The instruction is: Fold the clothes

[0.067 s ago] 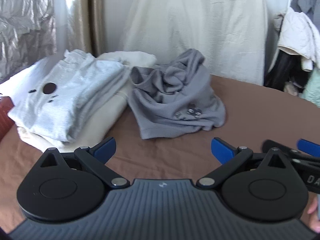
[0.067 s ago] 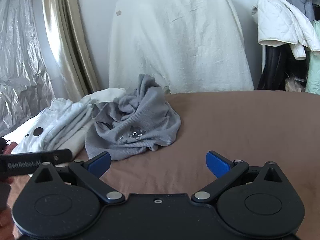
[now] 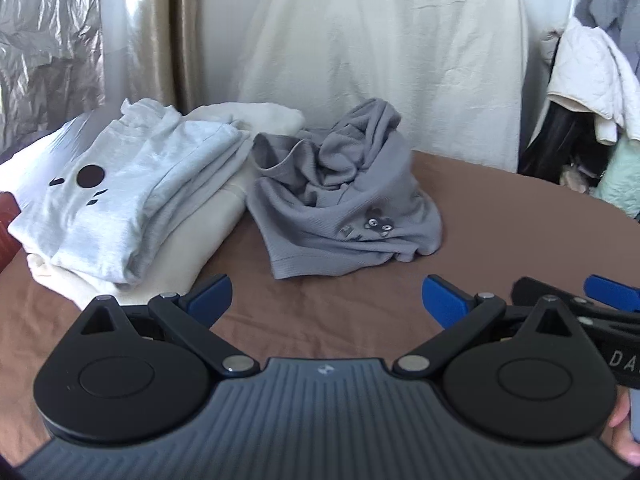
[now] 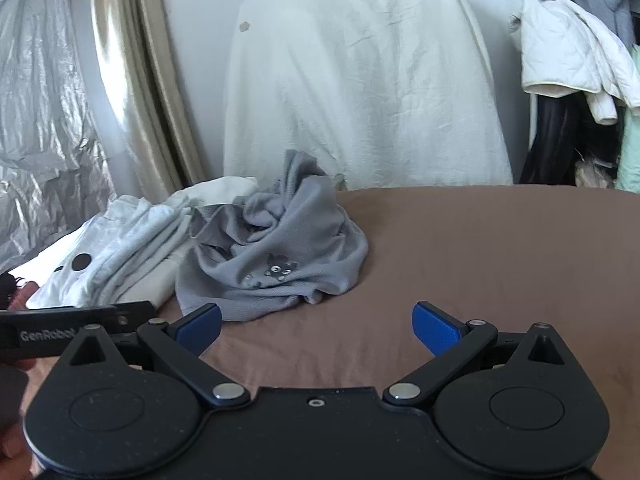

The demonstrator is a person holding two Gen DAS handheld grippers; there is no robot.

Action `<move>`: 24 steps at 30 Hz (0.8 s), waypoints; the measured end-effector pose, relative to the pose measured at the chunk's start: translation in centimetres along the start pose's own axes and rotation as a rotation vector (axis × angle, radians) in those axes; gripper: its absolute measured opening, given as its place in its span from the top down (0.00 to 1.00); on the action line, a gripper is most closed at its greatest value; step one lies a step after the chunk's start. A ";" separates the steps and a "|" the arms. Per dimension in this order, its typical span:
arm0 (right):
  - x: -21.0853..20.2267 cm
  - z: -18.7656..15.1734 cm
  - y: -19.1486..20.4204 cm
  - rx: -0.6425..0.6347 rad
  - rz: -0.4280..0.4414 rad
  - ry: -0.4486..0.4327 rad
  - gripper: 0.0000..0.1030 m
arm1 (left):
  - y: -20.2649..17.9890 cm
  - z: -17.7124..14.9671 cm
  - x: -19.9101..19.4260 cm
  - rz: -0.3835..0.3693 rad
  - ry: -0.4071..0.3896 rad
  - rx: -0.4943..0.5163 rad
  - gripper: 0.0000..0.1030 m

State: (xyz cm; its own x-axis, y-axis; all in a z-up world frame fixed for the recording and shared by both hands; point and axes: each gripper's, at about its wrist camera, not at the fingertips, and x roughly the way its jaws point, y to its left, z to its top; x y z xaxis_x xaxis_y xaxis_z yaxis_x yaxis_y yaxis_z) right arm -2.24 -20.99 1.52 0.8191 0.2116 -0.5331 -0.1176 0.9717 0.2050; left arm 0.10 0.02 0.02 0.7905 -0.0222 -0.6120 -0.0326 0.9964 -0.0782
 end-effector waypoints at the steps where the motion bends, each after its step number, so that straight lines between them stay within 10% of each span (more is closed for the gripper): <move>1: 0.0 0.1 -0.1 0.007 0.002 0.000 0.00 | 0.0 0.0 0.1 0.016 -0.002 -0.004 0.00; 6: -0.1 0.9 1.7 -0.041 -0.020 0.009 0.00 | -2.8 -0.6 1.3 0.107 0.002 0.029 0.00; 24: -0.5 0.7 -0.4 0.053 0.034 0.026 0.00 | 1.0 -0.4 1.3 -0.082 0.046 -0.109 0.00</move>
State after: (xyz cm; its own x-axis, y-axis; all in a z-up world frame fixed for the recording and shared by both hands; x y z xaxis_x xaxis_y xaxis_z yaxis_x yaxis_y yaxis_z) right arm -2.25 -21.52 2.29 0.8002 0.2474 -0.5464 -0.1144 0.9572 0.2659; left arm 0.84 0.97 -1.21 0.7644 -0.1098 -0.6353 -0.0367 0.9764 -0.2129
